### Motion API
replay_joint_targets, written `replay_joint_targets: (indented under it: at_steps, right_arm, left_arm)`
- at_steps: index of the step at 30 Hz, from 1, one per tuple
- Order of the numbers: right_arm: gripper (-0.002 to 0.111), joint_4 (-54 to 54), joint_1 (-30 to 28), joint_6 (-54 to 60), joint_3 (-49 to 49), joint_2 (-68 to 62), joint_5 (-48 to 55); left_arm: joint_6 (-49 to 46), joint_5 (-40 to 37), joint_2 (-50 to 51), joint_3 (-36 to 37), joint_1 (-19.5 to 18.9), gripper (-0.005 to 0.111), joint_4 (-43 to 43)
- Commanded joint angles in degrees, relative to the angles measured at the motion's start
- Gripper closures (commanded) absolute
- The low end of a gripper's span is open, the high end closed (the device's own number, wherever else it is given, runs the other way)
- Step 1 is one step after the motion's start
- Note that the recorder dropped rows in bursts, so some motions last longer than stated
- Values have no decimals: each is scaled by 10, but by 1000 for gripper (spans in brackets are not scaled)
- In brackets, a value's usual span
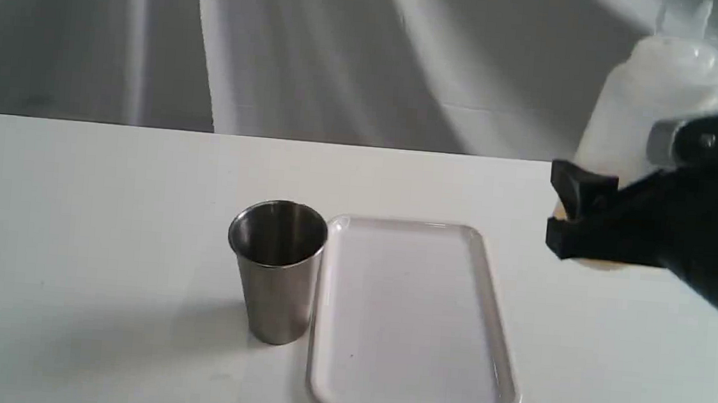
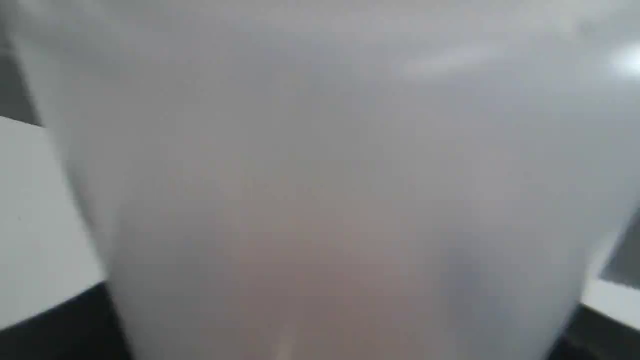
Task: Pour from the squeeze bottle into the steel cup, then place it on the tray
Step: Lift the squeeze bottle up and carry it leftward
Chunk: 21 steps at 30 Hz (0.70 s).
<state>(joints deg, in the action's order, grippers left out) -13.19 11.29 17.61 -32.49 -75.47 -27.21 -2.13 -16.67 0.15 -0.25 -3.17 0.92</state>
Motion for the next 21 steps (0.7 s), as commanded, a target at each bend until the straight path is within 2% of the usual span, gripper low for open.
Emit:
replay_joint_targets:
  at_steps: [1,8,12,17,21]
  right_arm:
    - [99,5,1,22,-70,24,71]
    - [99,12,1,56,-174,25,191]
    - [99,16,1,77,-215,25,223]
    - [99,137,1,11,-237,25,232]
    - [99,290,1,-130,-237,23,236]
  left_arm:
    - [2,4,-1,3,5,107,0]
    - [3,4,-1,3,5,107,0]
    - [3,4,-1,3,5,107,0]
    - [3,4,-1,3,5,107,0]
    - [1,4,-1,3,5,107,0]
